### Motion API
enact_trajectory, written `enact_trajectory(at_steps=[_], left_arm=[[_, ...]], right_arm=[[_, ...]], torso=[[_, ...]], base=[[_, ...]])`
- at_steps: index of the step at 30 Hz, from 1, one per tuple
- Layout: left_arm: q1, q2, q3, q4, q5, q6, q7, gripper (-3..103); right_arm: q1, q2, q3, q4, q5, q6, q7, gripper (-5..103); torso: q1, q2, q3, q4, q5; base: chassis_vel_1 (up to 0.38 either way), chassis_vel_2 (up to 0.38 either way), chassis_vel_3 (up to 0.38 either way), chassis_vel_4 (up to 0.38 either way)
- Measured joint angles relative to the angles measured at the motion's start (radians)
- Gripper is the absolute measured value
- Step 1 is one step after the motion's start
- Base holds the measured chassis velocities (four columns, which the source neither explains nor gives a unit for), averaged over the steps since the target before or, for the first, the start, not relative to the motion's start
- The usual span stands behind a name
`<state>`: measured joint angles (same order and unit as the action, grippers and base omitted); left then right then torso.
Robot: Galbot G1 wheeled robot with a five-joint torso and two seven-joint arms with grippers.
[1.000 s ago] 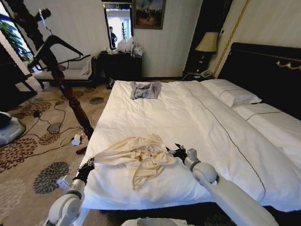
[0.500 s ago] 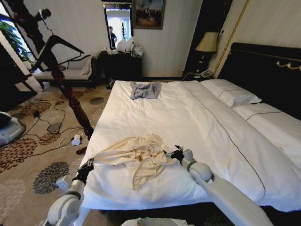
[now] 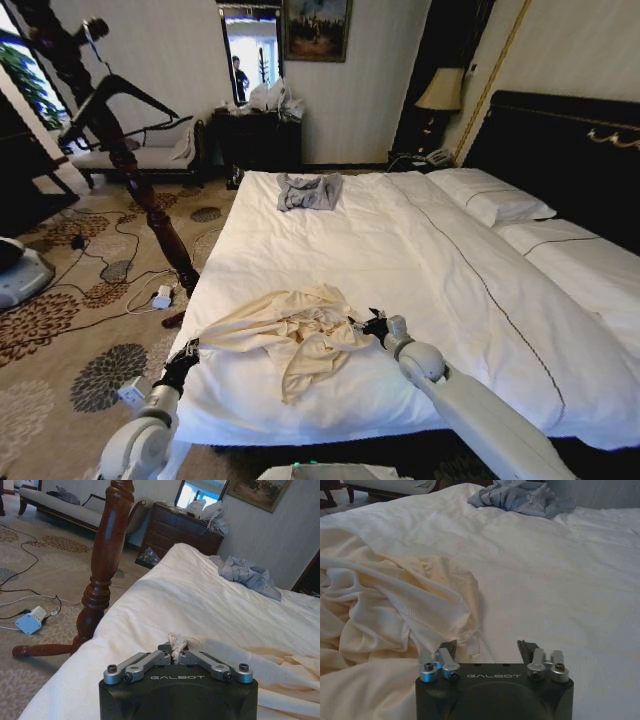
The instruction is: Pick up the clothes from the bed and hang them on the clothes hanger.
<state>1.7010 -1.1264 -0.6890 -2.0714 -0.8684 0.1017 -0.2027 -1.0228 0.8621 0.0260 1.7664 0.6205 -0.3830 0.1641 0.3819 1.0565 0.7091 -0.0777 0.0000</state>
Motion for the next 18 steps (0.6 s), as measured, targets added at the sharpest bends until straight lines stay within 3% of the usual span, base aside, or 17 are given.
enact_trajectory(at_steps=[3,8,12,15,18], left_arm=[[0.000,0.000,-0.001,0.000,0.000,0.000,0.000,2],[-0.001,0.001,-0.001,0.000,0.000,0.000,0.000,2],[-0.001,0.001,-0.006,0.000,-0.003,0.000,-0.001,2],[0.001,0.000,-0.009,0.002,-0.005,0.000,0.000,2],[0.001,0.000,-0.010,0.002,-0.005,0.000,0.000,2]], right_arm=[[0.020,0.002,-0.014,-0.012,0.023,-0.004,-0.001,64],[0.047,0.001,-0.035,-0.027,0.037,-0.006,-0.004,70],[0.054,0.001,-0.045,-0.030,0.046,-0.008,-0.005,60],[0.049,0.001,-0.048,-0.028,0.045,-0.009,-0.006,42],[0.043,0.001,-0.044,-0.027,0.040,-0.010,-0.006,37]], torso=[[0.000,0.000,0.000,0.0000,0.0000],[0.000,0.000,0.000,0.0001,-0.0001],[0.000,0.000,0.000,0.0001,-0.0001],[0.000,0.000,0.000,0.0001,-0.0001],[0.000,0.000,0.000,0.0000,0.0000]], base=[[0.000,0.000,0.000,0.000],[0.000,0.000,0.000,0.000],[0.000,0.000,0.000,0.000],[0.000,0.000,0.000,0.000],[0.000,0.000,0.000,0.000]])
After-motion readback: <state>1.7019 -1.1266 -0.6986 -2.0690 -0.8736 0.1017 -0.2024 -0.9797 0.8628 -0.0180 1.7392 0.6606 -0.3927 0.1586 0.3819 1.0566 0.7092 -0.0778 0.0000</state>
